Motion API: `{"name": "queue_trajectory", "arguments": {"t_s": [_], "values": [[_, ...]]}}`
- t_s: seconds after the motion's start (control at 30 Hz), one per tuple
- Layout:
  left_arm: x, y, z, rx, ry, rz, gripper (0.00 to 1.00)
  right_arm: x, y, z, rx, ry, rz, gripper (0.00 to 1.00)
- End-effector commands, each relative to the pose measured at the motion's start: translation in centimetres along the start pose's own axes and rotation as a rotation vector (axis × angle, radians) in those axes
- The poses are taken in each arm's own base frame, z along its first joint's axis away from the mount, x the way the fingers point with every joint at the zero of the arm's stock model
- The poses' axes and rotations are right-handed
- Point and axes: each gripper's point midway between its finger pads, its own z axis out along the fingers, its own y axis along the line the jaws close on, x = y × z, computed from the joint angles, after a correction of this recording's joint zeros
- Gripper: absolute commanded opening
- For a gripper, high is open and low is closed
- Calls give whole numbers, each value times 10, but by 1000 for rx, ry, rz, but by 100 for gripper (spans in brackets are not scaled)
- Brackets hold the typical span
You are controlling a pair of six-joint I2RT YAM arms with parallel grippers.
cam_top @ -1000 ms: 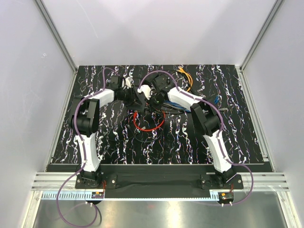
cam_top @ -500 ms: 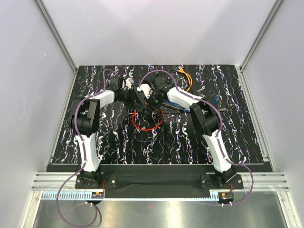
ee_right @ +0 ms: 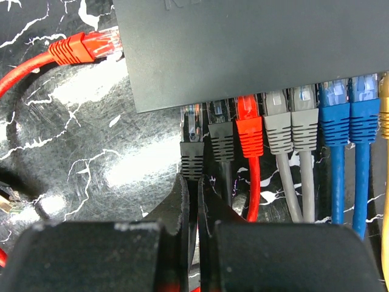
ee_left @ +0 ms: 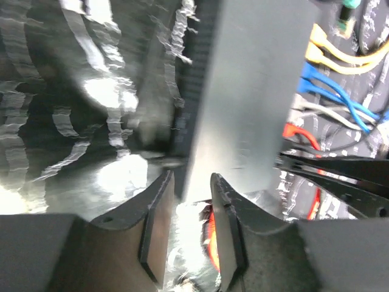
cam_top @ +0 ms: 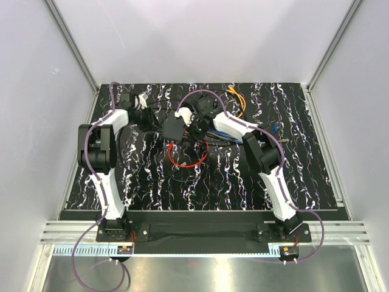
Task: Insert the plug into the switch port
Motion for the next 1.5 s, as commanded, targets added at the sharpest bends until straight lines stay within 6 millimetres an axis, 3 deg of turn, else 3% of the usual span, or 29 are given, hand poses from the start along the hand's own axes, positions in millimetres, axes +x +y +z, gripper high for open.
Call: {"name": "queue_trajectory", "arguments": {"t_s": [0.0, 0.27, 0.4, 0.63, 0.87, 1.1, 1.47], "values": [[-23, 1, -10, -38, -43, 87, 38, -28, 1, 2, 22, -79, -48, 0], [-41, -6, 5, 15, -63, 95, 41, -26, 2, 5, 17, -73, -40, 0], [-40, -7, 16, 27, -44, 90, 40, -26, 2, 6, 16, -71, -37, 0], [-8, -19, 34, 87, 42, 94, 33, -26, 2, 8, 13, -71, -24, 0], [33, -26, 44, 132, 122, 15, 18, -33, 5, 14, 7, -82, 9, 0], [54, -40, 47, 160, 154, -13, 4, -45, 8, 14, 12, -107, 28, 0], [78, -53, 54, 204, 202, -42, 0, -57, 11, 26, 23, -157, 14, 0]]}}
